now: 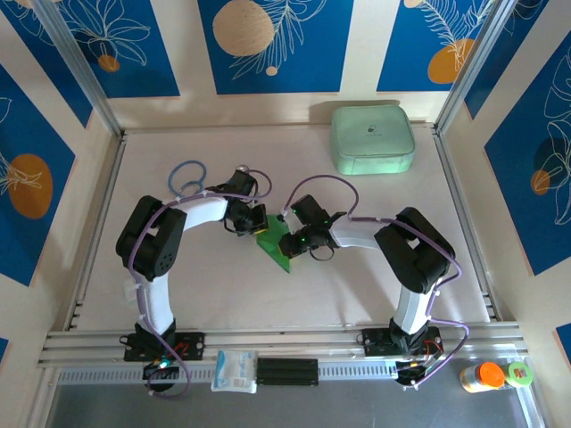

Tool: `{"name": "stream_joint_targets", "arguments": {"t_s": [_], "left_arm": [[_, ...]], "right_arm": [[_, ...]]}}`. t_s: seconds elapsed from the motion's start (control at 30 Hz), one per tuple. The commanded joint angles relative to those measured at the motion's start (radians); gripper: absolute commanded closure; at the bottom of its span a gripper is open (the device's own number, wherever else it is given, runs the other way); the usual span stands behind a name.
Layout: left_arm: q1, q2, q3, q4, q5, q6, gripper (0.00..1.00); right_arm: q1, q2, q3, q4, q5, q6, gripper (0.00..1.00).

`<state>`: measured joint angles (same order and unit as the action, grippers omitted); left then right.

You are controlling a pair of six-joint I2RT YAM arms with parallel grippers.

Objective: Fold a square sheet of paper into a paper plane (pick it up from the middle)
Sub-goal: Third fold the triangle at the center of the table.

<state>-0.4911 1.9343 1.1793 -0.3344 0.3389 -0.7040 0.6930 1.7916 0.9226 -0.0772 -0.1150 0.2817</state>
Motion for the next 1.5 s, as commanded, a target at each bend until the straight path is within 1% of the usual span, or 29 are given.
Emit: {"name": "stream_joint_targets", "arguments": {"t_s": [0.0,0.4,0.53,0.63,0.77,0.9,1.03,1.23,1.47], "left_arm": [[0.002,0.057,-0.005,-0.074,-0.029,0.023,1.0],[0.002,0.038,0.011,-0.068,-0.008,0.018,1.0],[0.002,-0.006,0.039,-0.072,0.004,0.012,1.0],[0.002,-0.074,0.041,-0.056,0.005,-0.007,0.97],[-0.005,-0.177,-0.033,0.0,0.004,-0.066,0.92],[-0.026,-0.258,-0.147,0.091,0.04,-0.146,0.91],[-0.07,-0.308,-0.241,0.153,0.062,-0.22,0.91],[-0.118,-0.318,-0.324,0.229,0.077,-0.29,0.92],[-0.134,-0.267,-0.327,0.27,0.084,-0.305,0.94]], "right_arm": [[-0.004,-0.035,-0.014,-0.026,0.003,0.01,1.0],[-0.004,0.005,-0.014,-0.031,0.009,0.016,1.0],[-0.002,0.018,-0.013,-0.039,0.018,0.014,1.0],[-0.001,0.025,-0.011,-0.044,0.024,0.011,1.0],[-0.001,0.029,-0.008,-0.046,0.026,0.01,1.0],[0.0,0.036,-0.002,-0.046,0.02,0.008,1.0],[0.002,0.045,0.004,-0.053,0.02,0.006,1.0],[0.002,0.046,0.007,-0.058,0.025,0.006,1.0],[0.004,0.049,0.013,-0.06,0.023,0.007,1.0]]}}
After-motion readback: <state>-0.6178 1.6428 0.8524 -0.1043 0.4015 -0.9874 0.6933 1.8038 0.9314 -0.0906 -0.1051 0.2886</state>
